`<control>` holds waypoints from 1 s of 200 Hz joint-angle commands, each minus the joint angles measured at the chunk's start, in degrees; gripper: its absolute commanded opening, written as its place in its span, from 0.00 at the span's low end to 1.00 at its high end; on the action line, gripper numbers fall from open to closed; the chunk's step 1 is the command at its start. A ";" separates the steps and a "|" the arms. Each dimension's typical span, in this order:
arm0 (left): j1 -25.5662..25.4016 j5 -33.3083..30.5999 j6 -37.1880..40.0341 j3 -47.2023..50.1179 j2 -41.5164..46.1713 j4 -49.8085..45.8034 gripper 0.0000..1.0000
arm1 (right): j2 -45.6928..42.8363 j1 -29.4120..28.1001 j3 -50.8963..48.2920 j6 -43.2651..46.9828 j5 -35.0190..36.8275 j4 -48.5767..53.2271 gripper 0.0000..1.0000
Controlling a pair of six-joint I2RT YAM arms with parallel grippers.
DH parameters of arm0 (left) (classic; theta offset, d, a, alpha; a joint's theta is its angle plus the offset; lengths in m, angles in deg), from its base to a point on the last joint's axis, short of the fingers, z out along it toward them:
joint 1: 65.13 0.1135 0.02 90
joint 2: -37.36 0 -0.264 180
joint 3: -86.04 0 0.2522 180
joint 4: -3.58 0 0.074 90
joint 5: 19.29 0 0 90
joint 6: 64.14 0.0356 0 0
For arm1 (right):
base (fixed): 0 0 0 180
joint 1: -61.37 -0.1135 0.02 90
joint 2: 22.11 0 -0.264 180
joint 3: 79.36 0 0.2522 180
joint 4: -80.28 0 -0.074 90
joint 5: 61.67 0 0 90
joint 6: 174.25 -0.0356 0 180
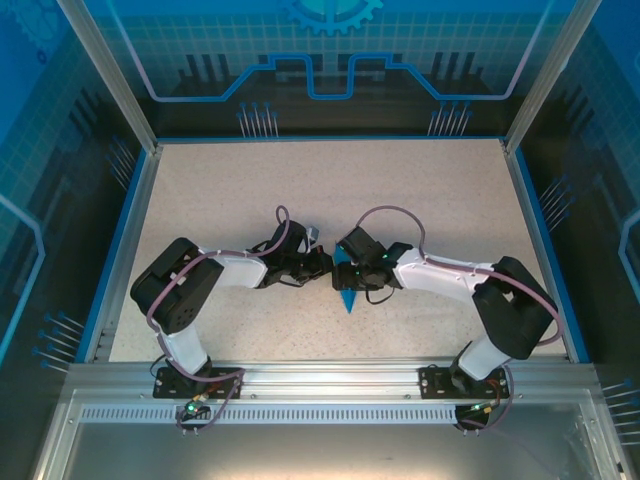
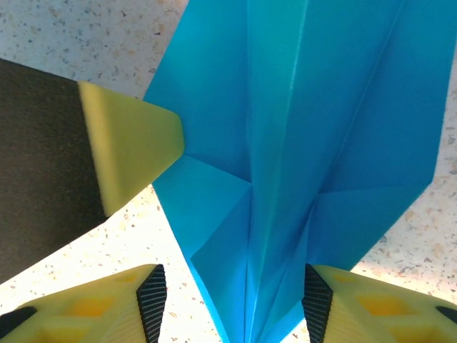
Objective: Fold a paper plane with a square sheet of paper (pick it up from the middle)
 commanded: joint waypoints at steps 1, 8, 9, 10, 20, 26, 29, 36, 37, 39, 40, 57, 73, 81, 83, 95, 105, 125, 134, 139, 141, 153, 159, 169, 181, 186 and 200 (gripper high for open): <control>0.57 1.49 -0.02 0.95 -0.53 1.37 0.00 | 1.27 -0.85 1.43 -3.07 1.83 2.32 0.55; 0.57 1.49 -0.03 0.97 -0.47 1.36 0.00 | 1.54 -0.93 1.42 -3.53 1.87 2.33 0.54; 0.54 1.49 -0.02 0.91 -0.51 1.34 0.00 | 1.56 -0.94 1.46 -3.68 1.90 2.33 0.54; 0.53 1.49 -0.02 0.89 -0.48 1.34 0.00 | 1.58 -0.95 1.52 -3.76 1.92 2.33 0.54; 0.53 1.48 -0.10 0.98 -0.52 1.43 0.00 | 1.93 -1.15 1.65 -4.38 2.10 2.32 0.53; 0.54 1.55 -0.13 1.03 -0.49 1.46 0.00 | 2.15 -1.32 1.80 -4.68 2.19 2.35 0.52; 0.53 1.57 -0.11 1.03 -0.49 1.42 0.00 | 2.24 -1.46 1.84 -4.83 2.35 2.37 0.52; 0.52 1.58 -0.13 0.95 -0.52 1.46 0.00 | 2.53 -1.77 2.16 -5.15 2.72 2.54 0.51; 0.52 1.58 -0.12 0.95 -0.49 1.48 0.00 | 2.59 -1.80 2.22 -5.19 2.81 2.56 0.51; 0.54 1.58 -0.11 0.99 -0.53 1.47 0.00 | 2.67 -1.82 2.34 -5.30 2.85 2.65 0.50; 0.53 1.58 -0.15 1.01 -0.54 1.49 0.00 | 2.70 -1.92 2.36 -5.31 2.88 2.71 0.50; 0.53 1.53 -0.11 0.99 -0.46 1.42 0.00 | 3.64 -2.30 3.25 -6.07 3.58 3.28 0.45; 0.59 1.57 -0.20 1.04 -0.28 1.38 0.00 | 4.46 -2.62 3.96 -7.23 4.81 4.27 0.41; 0.53 1.50 -0.24 1.12 -0.16 1.24 0.00 | 4.74 -2.85 4.23 -7.57 5.47 4.75 0.39; 0.59 1.49 -0.20 1.12 -0.14 1.22 0.00 | 4.81 -2.94 4.29 -7.67 5.63 4.93 0.38; 0.52 1.02 -0.25 1.29 0.22 0.87 0.02 | 5.26 -3.12 4.84 -8.35 6.68 5.94 0.34; 0.56 0.58 -0.24 1.38 0.75 0.44 0.07 | 5.46 -3.24 5.31 -8.84 7.66 6.93 0.30; 0.83 -0.50 0.14 1.40 2.41 -1.03 0.19 | 5.46 -3.50 5.70 -9.29 9.67 8.37 0.25; 1.06 -1.15 0.28 1.46 3.32 -2.11 0.23 | 5.43 -3.56 5.89 -9.24 10.08 8.80 0.22; 1.24 -1.60 0.48 1.47 3.91 -2.73 0.26 | 5.53 -3.55 6.02 -9.08 10.26 9.04 0.20; 1.29 -1.81 0.57 1.45 4.10 -3.03 0.27 | 5.54 -3.58 6.12 -9.06 10.32 9.08 0.19; 1.68 -3.40 0.90 1.62 5.61 -5.03 0.31 | 5.91 -3.68 6.58 -8.57 10.54 9.47 0.15; 1.96 -4.53 1.07 1.69 6.45 -6.30 0.32 | 6.21 -3.73 6.95 -8.38 10.63 9.81 0.15; 2.17 -6.46 1.45 1.80 7.86 -8.31 0.35 | 6.65 -3.93 7.41 -8.06 10.85 10.14 0.14; 2.48 -8.93 1.89 1.86 9.49 -10.89 0.37 | 7.40 -4.34 8.02 -7.87 11.31 10.63 0.13; 2.53 -9.80 2.13 1.99 10.11 -11.56 0.38 | 7.69 -4.43 8.29 -7.86 11.56 10.88 0.13; 2.86 -11.31 2.48 2.18 11.46 -13.34 0.39 | 8.56 -4.98 9.18 -7.91 12.27 11.74 0.14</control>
